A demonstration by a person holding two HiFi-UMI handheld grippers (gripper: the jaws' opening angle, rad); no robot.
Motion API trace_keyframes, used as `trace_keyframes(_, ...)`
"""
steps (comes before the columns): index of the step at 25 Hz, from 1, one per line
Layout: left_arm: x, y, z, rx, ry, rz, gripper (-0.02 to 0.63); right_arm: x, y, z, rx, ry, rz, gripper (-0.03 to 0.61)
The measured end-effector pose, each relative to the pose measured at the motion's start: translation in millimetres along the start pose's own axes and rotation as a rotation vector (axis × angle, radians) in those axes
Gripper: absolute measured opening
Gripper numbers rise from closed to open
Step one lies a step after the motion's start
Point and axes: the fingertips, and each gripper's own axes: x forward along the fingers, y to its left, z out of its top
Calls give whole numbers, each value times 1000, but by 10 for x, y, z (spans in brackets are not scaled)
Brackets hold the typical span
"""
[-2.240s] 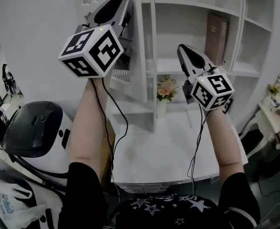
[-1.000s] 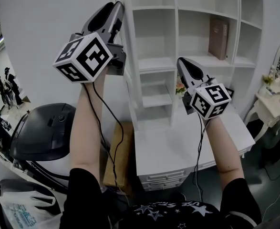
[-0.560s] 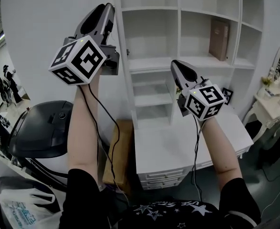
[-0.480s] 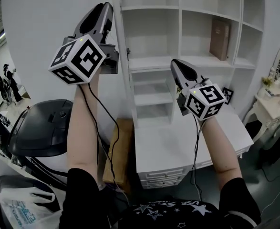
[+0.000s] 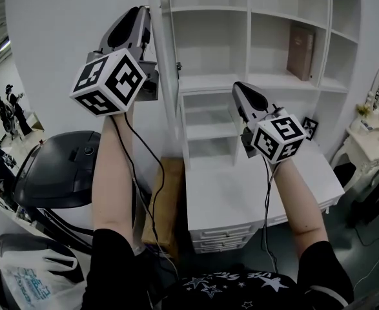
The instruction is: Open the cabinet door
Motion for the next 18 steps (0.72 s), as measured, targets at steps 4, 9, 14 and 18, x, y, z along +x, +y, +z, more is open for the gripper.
trace_keyframes(4,-124,-47,-37,35,23,-5,57,11,41,52,9,-19,5,6)
trace_keyframes(9,-384,-165,2,125,30,16,53,-12,97,137,-12,-58,13,6)
trace_keyframes(14,-742,-448,-179,155,61,34,12,-229,82,153,-30,-85,11,6)
trace_keyframes(18,-1029,-690,-372,176,93,72,12,-465,17,40,0,-66,21,6)
